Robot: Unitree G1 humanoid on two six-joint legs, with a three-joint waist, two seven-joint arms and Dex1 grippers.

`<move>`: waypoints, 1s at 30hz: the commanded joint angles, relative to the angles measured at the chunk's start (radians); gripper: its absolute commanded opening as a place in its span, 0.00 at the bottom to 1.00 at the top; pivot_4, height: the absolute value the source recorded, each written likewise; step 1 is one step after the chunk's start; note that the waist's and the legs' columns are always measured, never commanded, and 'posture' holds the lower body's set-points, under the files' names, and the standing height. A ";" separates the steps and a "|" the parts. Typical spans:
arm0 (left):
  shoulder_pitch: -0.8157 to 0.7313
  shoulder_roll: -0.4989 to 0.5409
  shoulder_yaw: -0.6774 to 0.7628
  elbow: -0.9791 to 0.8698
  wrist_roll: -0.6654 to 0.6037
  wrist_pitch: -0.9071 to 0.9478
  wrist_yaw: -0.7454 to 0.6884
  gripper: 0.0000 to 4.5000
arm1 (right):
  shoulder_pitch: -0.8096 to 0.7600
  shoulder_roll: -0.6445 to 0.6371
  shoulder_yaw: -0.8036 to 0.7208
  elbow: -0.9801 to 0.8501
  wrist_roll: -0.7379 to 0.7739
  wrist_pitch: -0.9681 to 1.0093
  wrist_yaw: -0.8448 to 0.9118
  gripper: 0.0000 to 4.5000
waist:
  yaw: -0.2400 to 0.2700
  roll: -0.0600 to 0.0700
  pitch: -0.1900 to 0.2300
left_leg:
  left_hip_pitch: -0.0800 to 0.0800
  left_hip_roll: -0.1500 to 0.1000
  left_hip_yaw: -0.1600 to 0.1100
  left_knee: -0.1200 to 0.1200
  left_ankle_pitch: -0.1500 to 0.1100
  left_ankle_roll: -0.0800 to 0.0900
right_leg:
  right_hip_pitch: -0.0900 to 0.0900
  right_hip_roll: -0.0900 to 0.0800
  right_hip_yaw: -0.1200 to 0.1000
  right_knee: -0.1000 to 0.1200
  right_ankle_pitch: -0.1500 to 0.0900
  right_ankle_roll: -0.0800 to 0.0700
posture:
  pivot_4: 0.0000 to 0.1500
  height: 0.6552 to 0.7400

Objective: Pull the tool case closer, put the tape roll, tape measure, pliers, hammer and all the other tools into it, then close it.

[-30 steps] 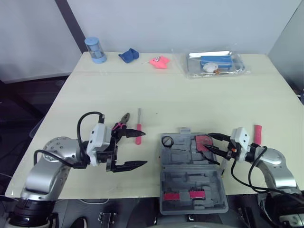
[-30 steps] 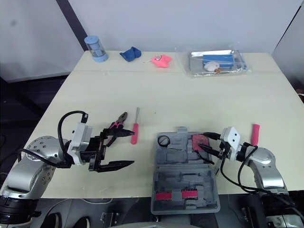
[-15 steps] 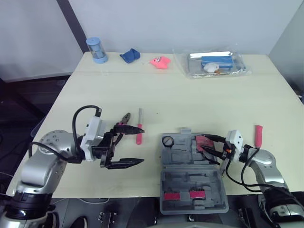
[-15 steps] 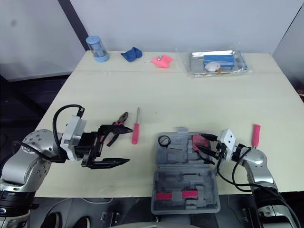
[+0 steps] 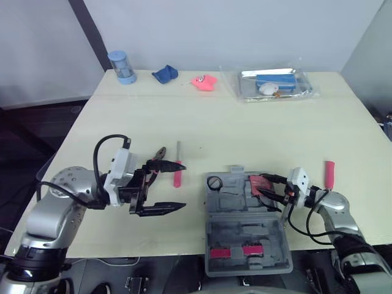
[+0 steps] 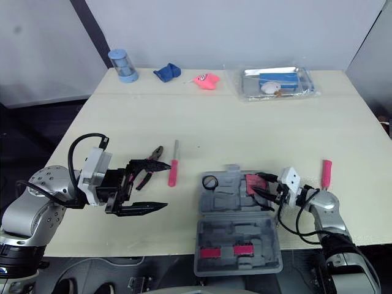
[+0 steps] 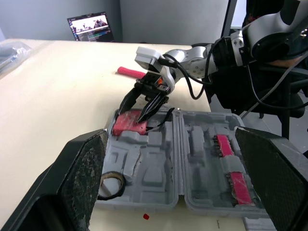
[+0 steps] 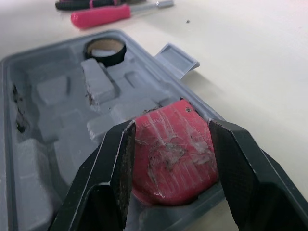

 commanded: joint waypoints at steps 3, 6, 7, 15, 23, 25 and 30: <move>0.005 0.007 0.025 -0.035 -0.004 -0.004 0.021 1.00 | 0.025 -0.035 0.131 0.170 -0.200 0.072 -0.066 0.56 | -0.005 -0.001 -0.009 | 0.023 0.001 -0.001 -0.010 -0.002 0.004 | 0.022 0.001 -0.001 -0.010 0.000 -0.001 | 1.00 1.00; 0.013 0.008 0.026 -0.034 0.005 -0.010 0.031 1.00 | 0.015 -0.039 0.150 0.179 -0.214 0.080 -0.079 0.56 | -0.006 -0.008 -0.022 | 0.037 0.003 -0.002 -0.015 -0.004 0.004 | 0.037 -0.002 -0.002 -0.018 -0.001 -0.006 | 1.00 1.00; 0.015 0.008 0.025 -0.032 0.009 -0.012 0.034 1.00 | 0.013 -0.041 0.153 0.177 -0.217 0.080 -0.082 0.56 | -0.006 -0.009 -0.023 | 0.038 0.003 -0.003 -0.015 -0.004 0.004 | 0.040 -0.004 -0.002 -0.019 -0.001 -0.006 | 1.00 1.00; 0.056 0.001 0.026 -0.042 0.040 -0.018 0.073 1.00 | 0.009 -0.021 0.088 0.069 -0.140 0.018 -0.132 0.56 | -0.008 -0.006 -0.031 | 0.046 0.003 -0.003 -0.026 -0.002 0.002 | 0.044 -0.008 0.000 -0.022 -0.001 -0.011 | 1.00 1.00; 0.097 -0.040 0.067 -0.033 0.038 -0.036 0.149 1.00 | 0.079 -0.041 -0.008 -0.280 -0.021 0.043 -0.170 0.56 | -0.008 0.016 -0.019 | 0.030 0.003 -0.002 -0.027 -0.002 0.002 | 0.028 -0.010 0.001 -0.021 -0.001 -0.012 | 1.00 1.00; 0.099 -0.049 0.076 -0.027 0.037 -0.035 0.163 1.00 | 0.104 -0.053 -0.031 -0.373 0.009 0.078 -0.179 0.56 | -0.007 0.018 -0.018 | 0.015 0.003 -0.003 -0.026 0.001 -0.004 | 0.010 -0.009 0.000 -0.016 0.001 -0.009 | 1.00 1.00; 0.115 -0.069 0.104 -0.012 0.037 -0.039 0.198 1.00 | 0.173 -0.090 -0.124 -0.562 0.088 0.170 -0.234 0.56 | -0.006 0.019 -0.018 | -0.006 0.003 -0.003 -0.025 0.004 -0.008 | -0.009 -0.006 -0.001 -0.016 0.001 -0.009 | 1.00 1.00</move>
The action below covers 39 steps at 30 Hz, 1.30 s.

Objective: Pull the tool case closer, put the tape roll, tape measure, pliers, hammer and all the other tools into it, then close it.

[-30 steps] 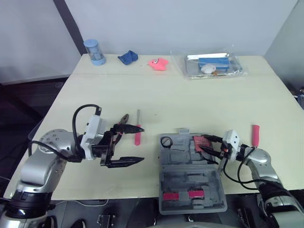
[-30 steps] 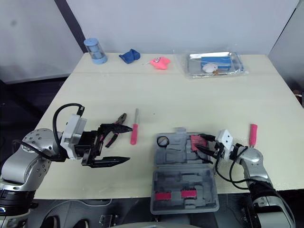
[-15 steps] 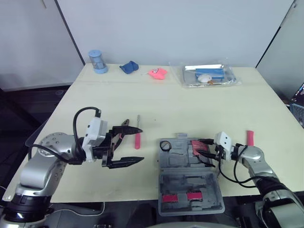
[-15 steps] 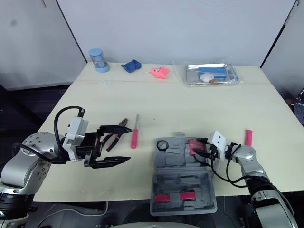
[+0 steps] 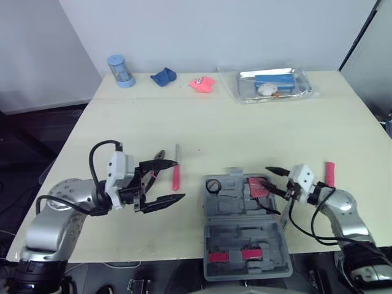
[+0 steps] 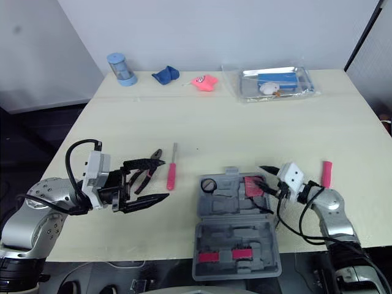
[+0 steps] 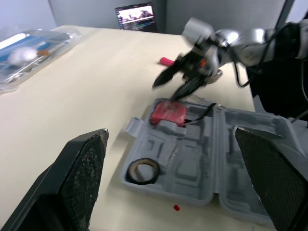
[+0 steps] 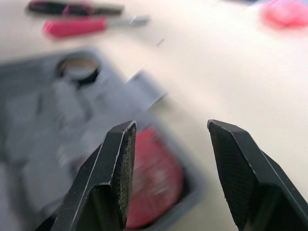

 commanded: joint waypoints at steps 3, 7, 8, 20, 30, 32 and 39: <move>0.049 -0.026 0.067 0.002 0.000 -0.019 0.059 1.00 | 0.095 -0.051 -0.150 -0.197 0.116 0.074 -0.059 0.56 | 0.008 0.000 0.000 | 0.000 0.000 0.000 0.000 -0.001 0.002 | 0.001 0.000 0.000 -0.002 0.000 0.000 | 1.00 1.00; 0.115 -0.070 0.118 0.012 -0.013 -0.003 0.130 1.00 | 0.214 -0.099 -0.291 -0.265 0.180 0.132 -0.093 0.56 | 0.019 0.000 0.000 | 0.000 -0.001 0.001 0.000 -0.002 0.003 | 0.002 0.000 0.000 -0.002 0.000 0.000 | 1.00 1.00; 0.132 -0.081 0.131 0.015 -0.015 -0.003 0.145 1.00 | 0.243 -0.108 -0.325 -0.272 0.196 0.144 -0.096 0.56 | 0.023 0.000 0.000 | 0.000 -0.001 0.000 0.000 -0.002 0.004 | 0.002 0.000 0.000 -0.002 0.000 0.000 | 1.00 1.00; 0.366 -0.194 0.287 0.188 0.059 -0.132 0.240 1.00 | 0.628 -0.103 -0.711 -0.115 0.300 0.107 -0.055 0.97 | 0.017 -0.002 0.001 | 0.003 0.000 0.002 0.001 -0.004 0.008 | 0.005 0.002 0.000 -0.002 0.000 0.000 | 1.00 1.00; 0.442 -0.223 0.335 0.284 0.067 -0.182 0.250 1.00 | 0.699 -0.065 -0.733 -0.066 0.301 0.103 -0.047 0.97 | 0.019 -0.003 0.001 | 0.018 0.001 0.004 -0.001 -0.005 0.010 | 0.017 0.000 0.003 -0.004 -0.002 -0.004 | 1.00 1.00; 0.440 -0.221 0.335 0.285 0.069 -0.186 0.252 1.00 | 0.694 -0.065 -0.728 -0.062 0.296 0.101 -0.049 0.97 | 0.021 -0.002 0.001 | 0.018 0.001 0.004 -0.001 -0.005 0.010 | 0.018 -0.001 0.002 -0.004 -0.003 -0.004 | 1.00 1.00; 0.401 -0.211 0.301 0.256 0.090 -0.161 0.301 1.00 | 0.656 -0.070 -0.715 -0.120 0.315 0.103 -0.038 0.97 | 0.019 -0.002 0.001 | 0.017 0.001 0.003 -0.002 -0.005 0.010 | 0.017 -0.003 0.002 -0.004 -0.003 -0.004 | 1.00 1.00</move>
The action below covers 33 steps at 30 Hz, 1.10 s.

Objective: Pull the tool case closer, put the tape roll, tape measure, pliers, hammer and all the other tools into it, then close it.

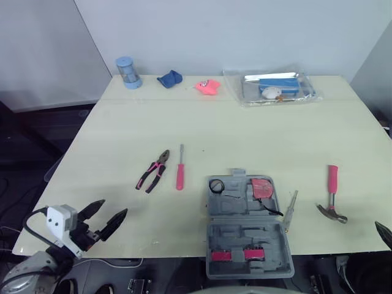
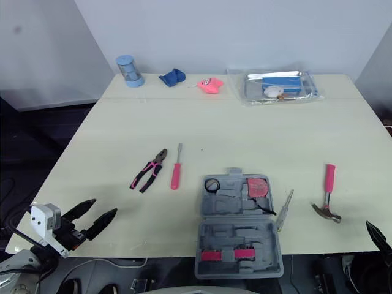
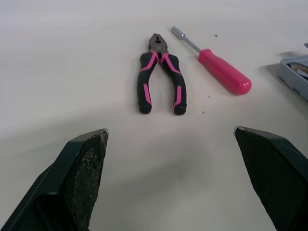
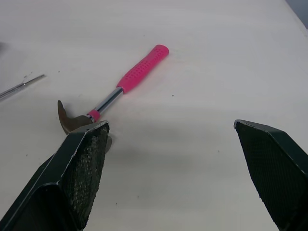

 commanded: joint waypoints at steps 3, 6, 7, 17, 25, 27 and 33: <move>-0.055 0.032 -0.023 -0.064 0.008 0.068 0.054 1.00 | -0.032 -0.023 0.011 -0.144 0.055 0.018 0.022 0.97 | -0.001 0.001 0.000 | 0.000 0.000 0.000 0.000 0.000 0.000 | 0.000 0.000 0.000 0.000 0.000 0.000 | 1.00 1.00; -0.118 0.053 -0.055 -0.074 0.029 0.120 0.091 1.00 | -0.054 -0.045 0.047 -0.227 0.074 0.057 0.048 0.97 | -0.001 0.001 0.000 | 0.000 0.000 -0.001 0.000 0.000 0.000 | 0.000 -0.001 0.000 0.000 0.000 0.000 | 1.00 1.00; -0.144 0.060 -0.067 -0.074 0.031 0.145 0.106 1.00 | -0.063 -0.056 0.068 -0.265 0.079 0.071 0.057 0.97 | 0.000 0.001 0.000 | 0.000 0.000 -0.001 0.000 0.000 0.000 | 0.000 -0.001 0.000 0.000 0.000 0.000 | 1.00 1.00; -0.352 0.094 -0.179 0.052 0.136 0.222 0.179 1.00 | -0.171 -0.146 0.260 -0.561 0.127 0.197 0.120 0.97 | 0.000 0.001 0.000 | -0.002 0.000 -0.002 -0.001 0.000 0.000 | -0.001 0.000 -0.003 0.000 0.002 0.004 | 1.00 1.00; -0.504 0.078 -0.277 0.178 0.218 0.239 0.205 1.00 | -0.363 -0.207 0.385 -0.607 0.141 0.253 0.149 0.97 | 0.002 -0.001 0.001 | -0.002 -0.001 -0.003 0.000 0.001 -0.001 | -0.001 0.000 -0.005 0.000 0.002 0.004 | 1.00 1.00; -0.545 0.061 -0.310 0.213 0.242 0.242 0.219 1.00 | -0.420 -0.200 0.424 -0.619 0.143 0.267 0.136 0.97 | 0.002 -0.001 0.001 | -0.004 -0.001 -0.003 0.000 0.001 -0.001 | -0.001 0.001 -0.005 -0.001 0.002 0.004 | 1.00 1.00; -0.615 0.015 -0.351 0.271 0.271 0.256 0.251 1.00 | -0.488 -0.192 0.465 -0.645 0.154 0.304 0.115 0.97 | 0.004 -0.001 0.001 | -0.005 -0.001 -0.004 0.001 0.001 -0.002 | -0.001 0.001 -0.005 0.000 0.003 0.004 | 1.00 1.00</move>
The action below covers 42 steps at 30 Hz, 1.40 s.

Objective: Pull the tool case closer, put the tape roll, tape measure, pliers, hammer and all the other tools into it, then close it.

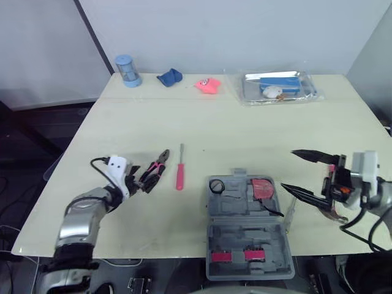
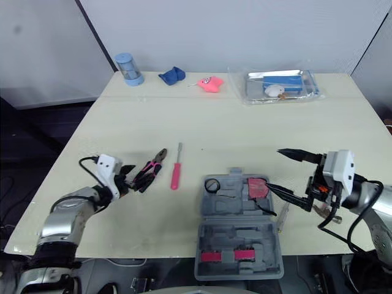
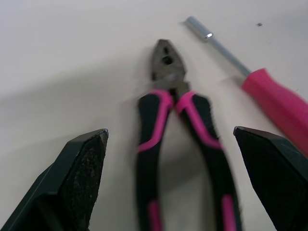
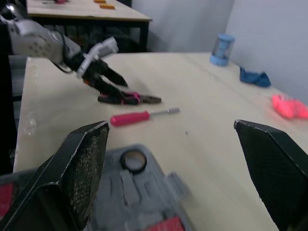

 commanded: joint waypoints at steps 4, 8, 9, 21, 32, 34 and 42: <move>-0.045 -0.030 -0.024 0.029 0.025 -0.008 0.014 1.00 | -0.021 -0.002 0.010 -0.037 0.021 0.026 0.003 0.97 | 0.000 0.000 0.000 | -0.001 0.000 0.000 0.000 0.001 -0.002 | 0.000 0.000 0.000 0.000 0.000 0.000 | 1.00 1.00; -0.060 -0.043 -0.022 0.048 0.034 -0.006 0.031 1.00 | -0.043 -0.011 0.027 -0.055 0.053 0.063 0.014 0.97 | -0.001 0.000 0.000 | 0.000 0.000 0.000 0.000 0.001 -0.001 | 0.000 0.001 0.000 0.000 0.000 0.000 | 1.00 1.00; -0.066 -0.047 -0.021 0.055 0.038 -0.006 0.038 1.00 | -0.048 -0.013 0.033 -0.058 0.057 0.072 0.017 0.97 | -0.001 0.000 0.000 | 0.000 0.000 0.000 0.000 0.001 -0.001 | 0.000 0.001 0.000 0.000 0.000 0.000 | 1.00 1.00; -0.072 -0.063 -0.026 0.072 0.041 0.012 0.039 1.00 | -0.060 -0.006 0.045 -0.042 0.044 0.082 0.027 0.97 | 0.000 -0.001 0.000 | 0.000 0.000 0.000 0.001 0.001 -0.001 | 0.000 0.001 -0.005 0.000 0.000 0.000 | 1.00 1.00; -0.076 -0.069 0.005 0.067 0.031 0.018 0.064 0.54 | -0.056 -0.020 0.058 -0.039 0.035 0.104 0.044 1.00 | 0.008 0.000 0.000 | 0.000 0.000 -0.001 0.001 0.001 -0.002 | 0.000 0.001 -0.005 0.001 0.000 0.000 | 1.00 1.00; -0.072 -0.064 0.016 0.055 0.027 0.007 0.061 0.54 | -0.059 -0.018 0.060 -0.037 0.034 0.104 0.045 1.00 | 0.009 0.000 0.000 | 0.000 0.000 -0.001 0.001 0.001 -0.002 | 0.000 0.001 -0.005 0.001 0.000 0.000 | 1.00 1.00; -0.025 0.025 0.030 -0.065 0.003 -0.046 -0.051 0.53 | -0.063 -0.020 0.066 -0.032 0.028 0.107 0.047 1.00 | 0.003 -0.003 0.002 | -0.001 0.000 -0.001 0.001 0.002 -0.003 | -0.001 0.001 -0.005 0.000 0.000 0.000 | 1.00 1.00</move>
